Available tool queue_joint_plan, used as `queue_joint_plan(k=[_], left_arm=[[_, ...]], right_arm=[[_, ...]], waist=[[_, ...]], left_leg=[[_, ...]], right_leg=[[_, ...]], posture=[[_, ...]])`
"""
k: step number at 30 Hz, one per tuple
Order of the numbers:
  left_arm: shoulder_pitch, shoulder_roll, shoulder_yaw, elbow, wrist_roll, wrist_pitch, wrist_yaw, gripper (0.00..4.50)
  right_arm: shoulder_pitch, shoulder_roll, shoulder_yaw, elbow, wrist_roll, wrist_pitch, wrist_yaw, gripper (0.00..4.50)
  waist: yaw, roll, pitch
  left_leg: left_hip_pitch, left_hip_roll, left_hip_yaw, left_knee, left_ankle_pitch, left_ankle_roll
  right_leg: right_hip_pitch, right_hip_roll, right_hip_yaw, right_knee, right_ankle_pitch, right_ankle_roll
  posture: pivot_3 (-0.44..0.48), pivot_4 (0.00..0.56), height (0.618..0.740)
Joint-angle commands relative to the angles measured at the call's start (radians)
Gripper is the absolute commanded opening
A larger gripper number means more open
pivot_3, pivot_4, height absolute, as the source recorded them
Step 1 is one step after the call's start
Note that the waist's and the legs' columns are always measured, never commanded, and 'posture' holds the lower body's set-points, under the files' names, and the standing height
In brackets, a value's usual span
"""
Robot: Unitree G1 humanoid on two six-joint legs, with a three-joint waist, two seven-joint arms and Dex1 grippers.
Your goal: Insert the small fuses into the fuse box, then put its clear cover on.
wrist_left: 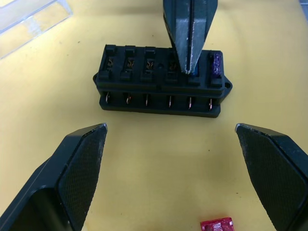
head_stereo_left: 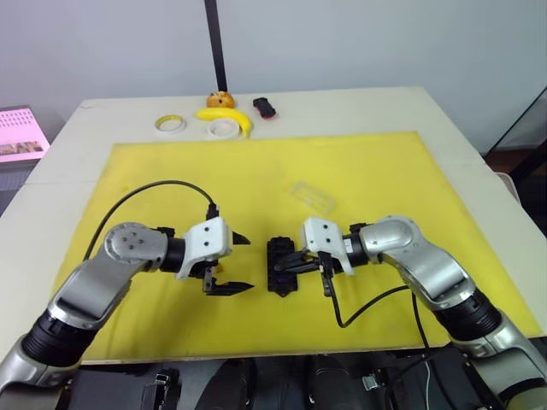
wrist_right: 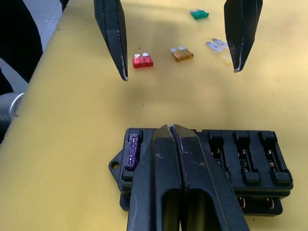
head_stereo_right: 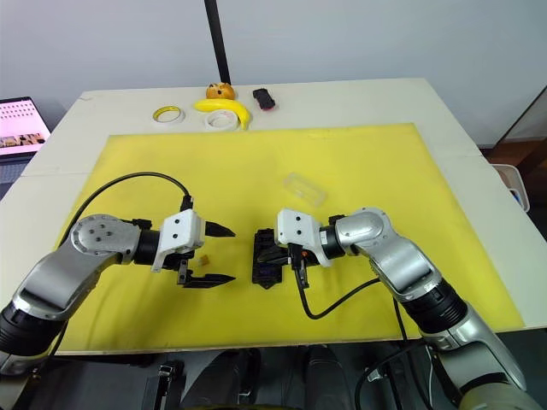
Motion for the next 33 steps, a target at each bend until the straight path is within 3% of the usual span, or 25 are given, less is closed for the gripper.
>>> queue_joint_plan(k=[1, 7, 11, 13, 16, 23, 24, 28, 33], left_arm=[[-0.038, 0.002, 0.066, -0.019, -0.047, 0.023, 0.008, 4.5], [-0.029, 0.032, 0.191, -0.033, -0.179, 0.117, -0.006, 4.5], [0.051, 0.129, 0.317, -0.03, -0.232, 0.175, -0.034, 4.5], [0.115, 0.197, 0.446, -0.002, -0.291, 0.248, -0.062, 4.5], [0.198, 0.256, 0.557, 0.027, -0.311, 0.268, -0.084, 4.5], [0.459, 0.355, 0.807, 0.21, -0.212, 0.186, -0.196, 4.5], [0.484, 0.361, 0.824, 0.24, -0.194, 0.162, -0.208, 4.5], [0.537, 0.367, 0.85, 0.294, -0.167, 0.116, -0.237, 4.5], [0.458, 0.327, 0.735, 0.325, -0.175, 0.088, -0.2, 4.5]], right_arm=[[-0.061, 0.014, -0.079, -0.011, 0.058, 0.067, -0.013, 0.01], [-0.164, -0.019, -0.182, -0.03, 0.128, 0.144, -0.012, 0.01], [-0.166, -0.12, -0.198, -0.022, 0.08, 0.083, 0.03, 0.01], [-0.146, -0.214, -0.217, 0.025, 0.047, 0.006, 0.093, 0.01], [-0.13, -0.291, -0.236, 0.093, 0.027, -0.062, 0.136, 0.8], [-0.1, -0.401, -0.308, 0.291, 0.009, -0.19, 0.221, 4.23], [-0.096, -0.41, -0.316, 0.311, 0.009, -0.201, 0.229, 4.42], [-0.086, -0.426, -0.334, 0.389, -0.005, -0.239, 0.242, 4.42], [-0.111, -0.373, -0.324, 0.341, 0.015, -0.203, 0.22, 4.42]], waist=[[-0.001, 0.0, 0.0], [-0.002, 0.0, 0.0], [-0.002, 0.0, 0.0], [-0.002, 0.0, 0.001], [-0.001, 0.0, 0.001], [-0.005, 0.001, 0.001], [-0.004, 0.001, 0.001], [-0.004, 0.001, 0.001], [-0.002, 0.002, 0.001]], left_leg=[[0.0, 0.0, 0.0, 0.0, 0.0, 0.0], [-0.001, 0.0, 0.0, -0.001, 0.0, 0.0], [-0.001, 0.0, 0.0, 0.0, 0.0, 0.0], [-0.001, 0.0, 0.0, 0.0, 0.0, 0.0], [-0.001, 0.0, 0.0, -0.001, 0.0, 0.0], [-0.001, 0.002, 0.002, -0.002, 0.0, 0.0], [-0.001, 0.002, 0.002, -0.002, 0.0, 0.0], [-0.001, 0.002, 0.002, -0.002, 0.0, 0.0], [-0.001, 0.002, 0.002, -0.002, -0.001, 0.0]], right_leg=[[0.0, 0.0, 0.0, 0.0, 0.0, 0.0], [-0.002, 0.0, 0.0, 0.0, 0.0, 0.0], [-0.002, 0.0, 0.0, 0.0, 0.0, 0.0], [-0.002, 0.0, 0.0, 0.0, 0.0, 0.0], [-0.002, 0.0, 0.0, -0.001, 0.0, 0.0], [-0.002, -0.001, 0.0, -0.001, 0.0, 0.0], [-0.002, -0.002, 0.0, -0.001, 0.0, 0.0], [-0.002, -0.003, 0.0, -0.002, 0.0, -0.001], [-0.002, -0.003, 0.0, -0.002, 0.0, -0.001]], posture=[[0.0, 0.15, 0.74], [0.0, 0.15, 0.74], [0.0, 0.15, 0.74], [0.0, 0.15, 0.74], [0.0, 0.15, 0.74], [0.0, 0.15, 0.74], [0.0, 0.15, 0.74], [0.0, 0.15, 0.74], [0.0, 0.15, 0.74]])
